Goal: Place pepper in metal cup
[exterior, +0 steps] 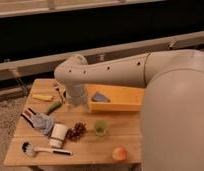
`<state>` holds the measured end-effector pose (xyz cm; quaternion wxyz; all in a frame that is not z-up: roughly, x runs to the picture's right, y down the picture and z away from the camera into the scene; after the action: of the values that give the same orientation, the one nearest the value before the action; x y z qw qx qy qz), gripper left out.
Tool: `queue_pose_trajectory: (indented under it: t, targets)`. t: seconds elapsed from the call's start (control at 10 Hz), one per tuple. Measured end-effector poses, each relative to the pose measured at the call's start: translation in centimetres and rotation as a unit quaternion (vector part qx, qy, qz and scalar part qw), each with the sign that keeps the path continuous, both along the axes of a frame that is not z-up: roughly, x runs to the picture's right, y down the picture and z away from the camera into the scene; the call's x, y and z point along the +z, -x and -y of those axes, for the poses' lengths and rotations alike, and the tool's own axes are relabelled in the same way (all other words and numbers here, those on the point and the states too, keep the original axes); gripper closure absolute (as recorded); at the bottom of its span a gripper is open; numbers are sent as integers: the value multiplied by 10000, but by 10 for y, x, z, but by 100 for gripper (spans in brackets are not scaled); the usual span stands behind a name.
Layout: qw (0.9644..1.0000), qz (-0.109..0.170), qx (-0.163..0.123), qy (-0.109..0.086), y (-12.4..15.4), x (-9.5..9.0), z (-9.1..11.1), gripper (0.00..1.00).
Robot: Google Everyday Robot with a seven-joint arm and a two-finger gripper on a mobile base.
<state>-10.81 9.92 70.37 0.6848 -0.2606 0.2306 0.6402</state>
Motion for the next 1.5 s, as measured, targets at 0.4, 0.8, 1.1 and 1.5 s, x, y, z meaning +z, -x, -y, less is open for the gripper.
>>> queue_pose_trajectory:
  t: [0.4, 0.8, 1.1, 1.5]
  targets:
    - [9999, 62, 38, -127, 53, 18, 10, 35]
    - [9999, 50, 87, -84, 138, 61, 27, 35]
    - [9998, -100, 152, -15, 179, 102, 19, 35]
    - [9988, -412, 169, -198, 201, 136, 3, 35]
